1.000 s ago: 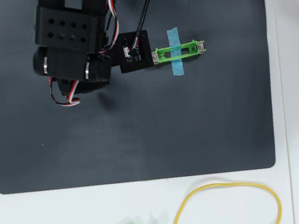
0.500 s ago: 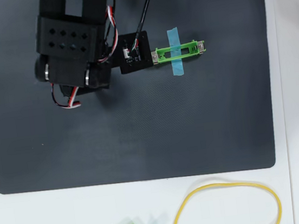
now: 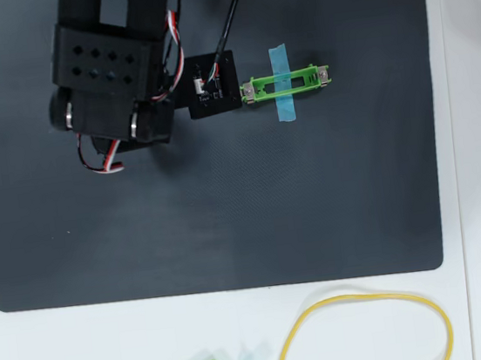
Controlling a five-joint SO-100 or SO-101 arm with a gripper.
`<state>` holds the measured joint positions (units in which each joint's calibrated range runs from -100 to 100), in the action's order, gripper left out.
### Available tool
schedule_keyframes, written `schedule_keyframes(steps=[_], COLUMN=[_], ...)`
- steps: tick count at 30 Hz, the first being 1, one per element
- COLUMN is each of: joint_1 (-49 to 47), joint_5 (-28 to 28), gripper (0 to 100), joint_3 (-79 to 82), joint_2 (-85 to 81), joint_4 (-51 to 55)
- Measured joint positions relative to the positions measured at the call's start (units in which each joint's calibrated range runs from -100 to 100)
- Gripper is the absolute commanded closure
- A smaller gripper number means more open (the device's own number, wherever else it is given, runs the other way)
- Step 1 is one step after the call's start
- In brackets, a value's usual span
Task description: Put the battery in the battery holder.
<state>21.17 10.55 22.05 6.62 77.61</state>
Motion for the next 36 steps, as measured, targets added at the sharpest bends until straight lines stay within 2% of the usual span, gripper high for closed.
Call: schedule_keyframes(steps=[15,36], joint_1=[0.0,0.0], joint_5=[-0.1,-0.3], gripper=[84,83], joint_3=[-4.4,-5.5], joint_2=[7.3,8.3], joint_4=[0.5,0.7])
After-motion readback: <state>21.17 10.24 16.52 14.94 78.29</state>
